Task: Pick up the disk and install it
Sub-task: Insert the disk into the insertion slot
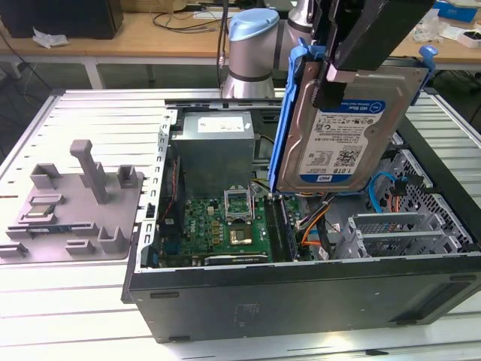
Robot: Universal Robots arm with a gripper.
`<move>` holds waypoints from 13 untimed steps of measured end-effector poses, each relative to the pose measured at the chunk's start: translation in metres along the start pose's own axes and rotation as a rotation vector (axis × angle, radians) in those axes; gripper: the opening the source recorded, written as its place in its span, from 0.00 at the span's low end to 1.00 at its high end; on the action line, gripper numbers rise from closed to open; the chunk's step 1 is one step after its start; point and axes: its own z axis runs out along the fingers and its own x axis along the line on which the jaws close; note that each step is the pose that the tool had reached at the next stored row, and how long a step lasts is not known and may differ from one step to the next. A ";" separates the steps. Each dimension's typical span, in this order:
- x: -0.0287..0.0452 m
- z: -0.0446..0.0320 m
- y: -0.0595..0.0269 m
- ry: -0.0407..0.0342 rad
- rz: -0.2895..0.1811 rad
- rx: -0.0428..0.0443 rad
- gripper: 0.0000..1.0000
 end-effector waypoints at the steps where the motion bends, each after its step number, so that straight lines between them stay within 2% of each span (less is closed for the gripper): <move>1: 0.0000 0.0000 0.0000 0.0000 0.000 0.0000 0.37; 12: 0.0000 0.0001 0.0000 -0.0001 -0.001 0.0001 0.37; 13: 0.0000 0.0005 0.0000 -0.0031 -0.001 0.0004 0.37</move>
